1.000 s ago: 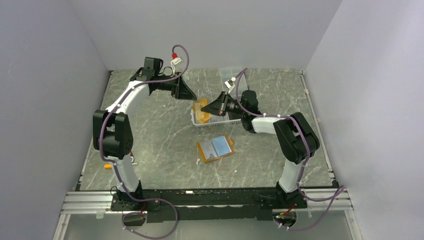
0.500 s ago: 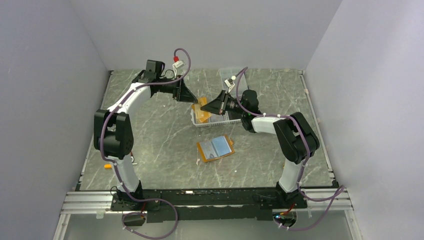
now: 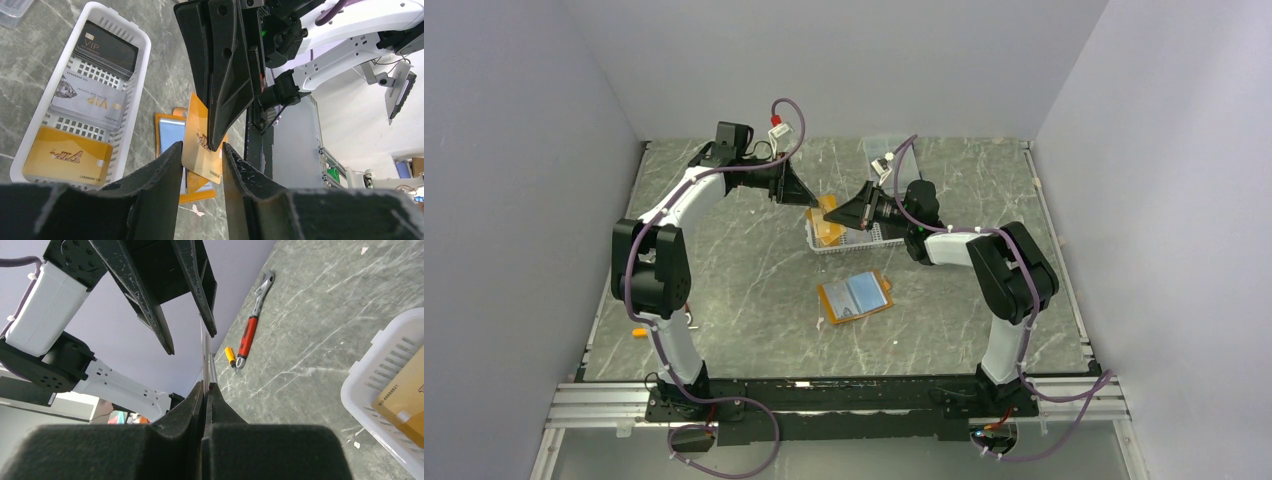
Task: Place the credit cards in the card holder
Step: Place the credit card in the storage box.
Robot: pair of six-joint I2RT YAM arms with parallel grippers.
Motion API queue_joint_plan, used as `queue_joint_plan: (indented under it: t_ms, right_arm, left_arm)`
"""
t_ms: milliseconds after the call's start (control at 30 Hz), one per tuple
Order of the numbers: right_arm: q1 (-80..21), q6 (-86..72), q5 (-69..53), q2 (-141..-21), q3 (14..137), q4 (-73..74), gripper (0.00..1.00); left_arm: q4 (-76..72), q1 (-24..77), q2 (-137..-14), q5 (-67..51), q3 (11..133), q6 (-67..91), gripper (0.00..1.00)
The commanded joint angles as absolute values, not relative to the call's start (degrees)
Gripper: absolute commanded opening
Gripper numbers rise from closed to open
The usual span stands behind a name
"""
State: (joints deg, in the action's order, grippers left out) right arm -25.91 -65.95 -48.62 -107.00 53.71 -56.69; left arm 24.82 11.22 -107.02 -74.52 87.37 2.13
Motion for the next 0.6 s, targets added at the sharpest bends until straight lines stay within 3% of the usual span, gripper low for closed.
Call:
queue_joint_plan:
  t_ms: [0, 133, 267, 567]
  right_arm:
    - [-25.94, -66.21, -47.5, -106.68, 55.08, -60.91, 0.0]
    - [-26.0, -66.67, -47.67, -106.83, 55.6, -61.53, 0.0]
    - [-26.12, -66.88, -48.26, -107.21, 56.22, -61.81, 0.0]
    - [-26.54, -67.49, -51.15, -108.06, 56.1, -62.93, 0.0]
  left_arm:
    - [24.97, 11.51, -104.06, -77.39, 87.0, 0.7, 0.37]
    - [24.85, 11.52, -103.89, -76.87, 86.58, 0.7, 0.27]
    - [23.68, 11.51, -104.04, -76.05, 86.62, 1.22, 0.01]
    - [21.48, 10.89, -106.97, -76.32, 89.75, 4.39, 0.0]
